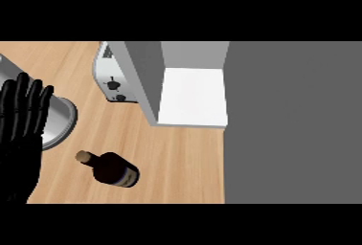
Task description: Pick up the wine, place it into the cabinet and close the cabinet
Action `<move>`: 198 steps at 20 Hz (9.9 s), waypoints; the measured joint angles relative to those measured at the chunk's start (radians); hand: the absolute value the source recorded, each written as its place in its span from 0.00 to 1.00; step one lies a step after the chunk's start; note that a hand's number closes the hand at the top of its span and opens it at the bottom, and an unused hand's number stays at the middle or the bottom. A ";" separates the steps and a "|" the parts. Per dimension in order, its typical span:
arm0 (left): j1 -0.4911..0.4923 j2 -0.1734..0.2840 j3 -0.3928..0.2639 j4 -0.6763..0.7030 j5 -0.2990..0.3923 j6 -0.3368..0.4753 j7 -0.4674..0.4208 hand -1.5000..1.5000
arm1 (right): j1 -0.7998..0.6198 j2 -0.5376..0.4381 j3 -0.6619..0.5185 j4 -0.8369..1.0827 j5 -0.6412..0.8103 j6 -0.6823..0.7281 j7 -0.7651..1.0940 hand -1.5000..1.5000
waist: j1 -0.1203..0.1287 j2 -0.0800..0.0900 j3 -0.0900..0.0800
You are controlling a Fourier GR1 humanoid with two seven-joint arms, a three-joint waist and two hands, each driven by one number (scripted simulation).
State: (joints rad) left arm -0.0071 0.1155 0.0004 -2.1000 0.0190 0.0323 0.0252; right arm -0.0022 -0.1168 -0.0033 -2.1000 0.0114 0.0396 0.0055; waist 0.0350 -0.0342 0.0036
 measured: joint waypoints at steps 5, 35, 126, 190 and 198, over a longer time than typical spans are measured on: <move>0.036 0.006 0.012 -0.075 0.103 -0.060 0.010 0.00 | 0.068 0.002 0.001 -0.072 -0.033 0.031 -0.018 0.00 | -0.026 0.022 -0.003; 0.085 0.001 0.039 -0.284 0.450 0.136 0.617 0.00 | 0.301 -0.020 0.223 -0.328 -0.248 0.102 0.293 0.00 | -0.025 0.015 -0.004; -0.115 -0.068 0.275 1.351 0.246 -0.573 -0.568 1.00 | 0.351 0.024 0.170 -0.329 -0.237 0.189 0.251 0.00 | -0.049 0.033 -0.004; -0.382 -0.046 -0.337 0.974 -0.032 0.487 -0.115 1.00 | 0.412 0.018 0.105 -0.305 -0.257 0.278 0.179 0.00 | -0.056 0.019 0.006; -0.400 -0.047 -0.373 1.001 -0.091 0.609 -0.046 1.00 | 0.427 0.017 0.102 -0.301 -0.267 0.305 0.154 0.00 | -0.066 0.010 0.009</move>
State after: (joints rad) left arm -0.4067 0.0685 -0.3724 -1.0990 -0.0721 0.6416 -0.0205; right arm 0.4251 -0.1000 0.0987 -2.4006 -0.2560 0.3448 0.1591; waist -0.0308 -0.0241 0.0128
